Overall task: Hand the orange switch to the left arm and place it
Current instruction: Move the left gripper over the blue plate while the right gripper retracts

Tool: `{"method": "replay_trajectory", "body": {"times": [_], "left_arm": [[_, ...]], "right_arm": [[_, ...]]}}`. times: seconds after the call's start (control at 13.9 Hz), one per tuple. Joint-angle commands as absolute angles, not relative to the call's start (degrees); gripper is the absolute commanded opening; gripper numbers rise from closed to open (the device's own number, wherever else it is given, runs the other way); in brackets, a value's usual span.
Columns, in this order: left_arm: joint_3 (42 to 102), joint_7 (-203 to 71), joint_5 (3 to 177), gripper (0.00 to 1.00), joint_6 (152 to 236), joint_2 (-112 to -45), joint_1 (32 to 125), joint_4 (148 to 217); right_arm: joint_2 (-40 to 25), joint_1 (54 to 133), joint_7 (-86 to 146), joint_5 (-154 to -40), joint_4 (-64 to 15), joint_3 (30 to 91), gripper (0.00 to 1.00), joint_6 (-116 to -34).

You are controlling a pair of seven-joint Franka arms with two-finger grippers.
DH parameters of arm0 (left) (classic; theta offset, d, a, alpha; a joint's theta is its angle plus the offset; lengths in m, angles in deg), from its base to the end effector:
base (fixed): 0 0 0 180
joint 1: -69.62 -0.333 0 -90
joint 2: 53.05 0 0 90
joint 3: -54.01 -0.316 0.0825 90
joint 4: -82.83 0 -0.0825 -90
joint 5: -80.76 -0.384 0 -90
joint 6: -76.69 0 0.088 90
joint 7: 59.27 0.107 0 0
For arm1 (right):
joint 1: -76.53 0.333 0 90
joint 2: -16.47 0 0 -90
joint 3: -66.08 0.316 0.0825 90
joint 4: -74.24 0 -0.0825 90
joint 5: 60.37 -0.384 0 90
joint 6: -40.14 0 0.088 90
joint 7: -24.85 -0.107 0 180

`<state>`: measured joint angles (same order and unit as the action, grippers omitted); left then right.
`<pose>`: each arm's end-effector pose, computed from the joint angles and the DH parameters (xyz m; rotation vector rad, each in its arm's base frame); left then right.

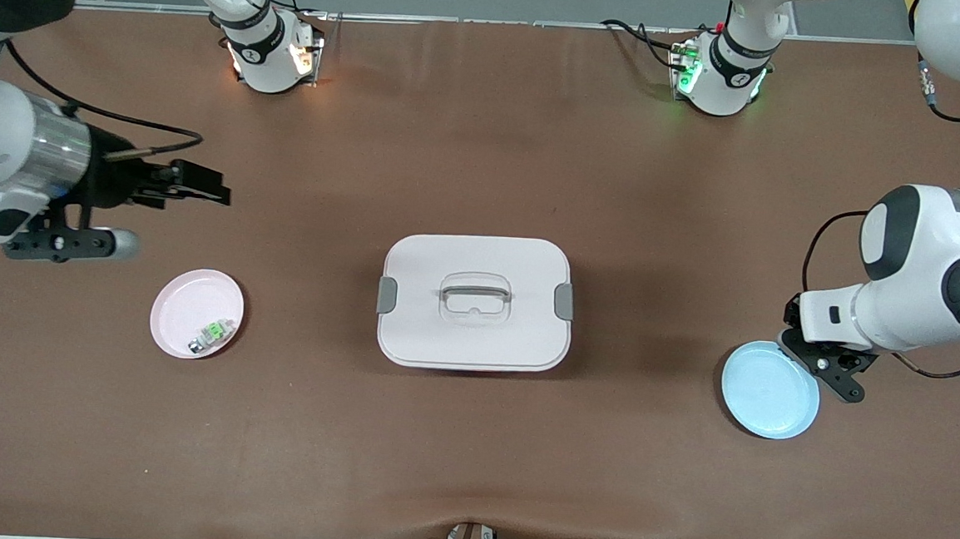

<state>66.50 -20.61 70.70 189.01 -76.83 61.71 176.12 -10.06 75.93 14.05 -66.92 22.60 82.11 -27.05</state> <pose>0.6610 -0.0254 0.3792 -2.8390 1.2213 0.1380 0.6219 0.1310 0.6270 -2.9306 -0.1449 0.3237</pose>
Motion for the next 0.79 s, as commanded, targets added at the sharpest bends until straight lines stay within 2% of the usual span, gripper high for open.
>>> {"method": "replay_trajectory", "body": {"times": [0.0, 0.43, 0.72], "left_arm": [[67.2, -16.5, 70.7, 0.0, 192.9, -74.9, 60.0, 180.5], [67.3, -2.4, 71.7, 0.0, 198.1, -77.0, 56.4, 182.9], [67.2, 5.4, 72.7, 0.0, 201.6, -79.9, 55.8, 182.8]], "right_arm": [[-8.6, 74.0, 24.6, -62.4, 21.4, 82.8, 1.0, -26.6], [-8.0, 73.5, 48.1, -52.5, 21.4, 83.0, 1.0, -26.7], [-8.0, 69.7, 63.7, -51.1, 21.4, 83.0, 1.0, -30.5]]}}
